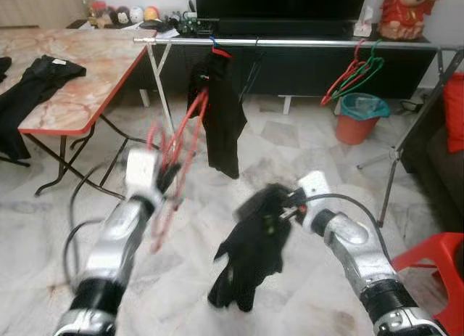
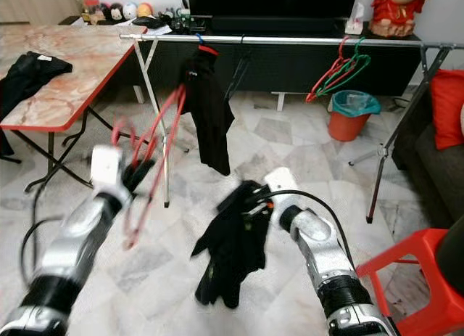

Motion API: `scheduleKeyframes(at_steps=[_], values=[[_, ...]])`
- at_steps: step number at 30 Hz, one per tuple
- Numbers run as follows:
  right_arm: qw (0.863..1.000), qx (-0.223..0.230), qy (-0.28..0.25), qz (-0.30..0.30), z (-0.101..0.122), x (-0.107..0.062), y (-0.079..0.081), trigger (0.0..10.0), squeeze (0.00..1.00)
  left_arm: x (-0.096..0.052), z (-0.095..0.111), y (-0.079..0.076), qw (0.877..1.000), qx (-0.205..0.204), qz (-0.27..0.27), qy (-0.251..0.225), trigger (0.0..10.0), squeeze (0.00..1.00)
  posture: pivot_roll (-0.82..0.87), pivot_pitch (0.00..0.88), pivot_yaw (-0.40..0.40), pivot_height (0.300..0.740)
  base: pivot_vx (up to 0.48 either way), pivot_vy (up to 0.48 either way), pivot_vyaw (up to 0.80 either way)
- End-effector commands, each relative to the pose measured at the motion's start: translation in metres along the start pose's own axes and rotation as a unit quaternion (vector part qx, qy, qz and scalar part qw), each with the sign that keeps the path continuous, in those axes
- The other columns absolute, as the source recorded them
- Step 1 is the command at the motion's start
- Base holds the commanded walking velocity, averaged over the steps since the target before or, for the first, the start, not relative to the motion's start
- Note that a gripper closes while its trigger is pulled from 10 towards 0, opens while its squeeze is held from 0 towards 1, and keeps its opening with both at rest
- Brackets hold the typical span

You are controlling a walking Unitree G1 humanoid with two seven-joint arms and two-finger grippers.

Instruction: Hang hanger

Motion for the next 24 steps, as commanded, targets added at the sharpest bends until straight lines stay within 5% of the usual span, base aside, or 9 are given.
scheduleKeyframes(at_steps=[1,2,3,4,9,14,17,22,24], values=[[0.997,0.025,0.003,-0.069,0.0,0.001,-0.019,2.1,0.0,-0.002,0.0,0.006,1.0,0.017,0.015,-0.007,10.0,0.0,-0.01,0.0,0.026,0.74,0.0,0.0,0.0],[0.992,0.059,0.03,-0.111,-0.021,-0.006,-0.027,3.6,0.0,-0.012,-0.026,0.018,0.999,0.02,0.034,0.031,10.0,0.0,-0.01,0.0,0.024,0.74,0.0,0.0,0.0],[0.985,0.094,0.051,-0.138,-0.038,-0.012,-0.029,7.6,0.0,-0.022,-0.05,0.027,0.996,0.028,0.048,0.065,10.0,0.0,-0.01,0.0,0.023,0.74,0.0,0.0,0.0],[0.976,0.128,0.073,-0.159,-0.056,-0.018,-0.027,10.0,0.0,-0.032,-0.072,0.034,0.993,0.035,0.059,0.101,10.0,0.0,-0.01,0.0,0.023,0.74,0.0,0.0,0.0],[0.96,0.167,0.17,-0.147,-0.114,-0.038,0.006,10.0,0.0,-0.065,-0.134,0.053,0.973,0.0,0.105,0.206,10.0,0.0,-0.02,0.0,0.02,0.74,0.0,0.0,0.0],[0.941,0.183,0.241,-0.153,-0.152,-0.061,0.024,10.0,0.0,-0.093,-0.173,0.057,0.952,-0.03,0.138,0.273,10.0,0.0,-0.03,0.0,0.02,0.74,0.0,0.0,0.0],[0.933,0.181,0.273,-0.148,-0.169,-0.073,0.034,10.0,0.0,-0.102,-0.186,0.055,0.942,-0.054,0.151,0.295,10.0,0.0,-0.03,0.0,0.02,0.74,0.0,0.0,0.0],[0.937,0.151,0.291,-0.125,-0.184,-0.088,0.042,10.0,0.0,-0.117,-0.207,0.048,0.926,-0.037,0.143,0.348,10.0,0.0,-0.04,0.0,0.019,0.74,0.0,0.0,0.0],[0.927,0.151,0.319,-0.126,-0.199,-0.103,0.045,10.0,0.0,-0.122,-0.214,0.043,0.921,-0.043,0.139,0.361,10.0,0.0,-0.04,0.0,0.02,0.74,0.0,0.0,0.0]])
Point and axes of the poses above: a point about 5 cm out from each wrist's last joint towards the gripper, its own x axis pointing out of the wrist towards the gripper, its own z axis along the axis of the wrist's last joint, y = z × x, the point moved 6 cm from there along x, pointing out of the wrist towards the gripper, and after that the axes turned 10 degrees about -x, right-handed, at the moved point
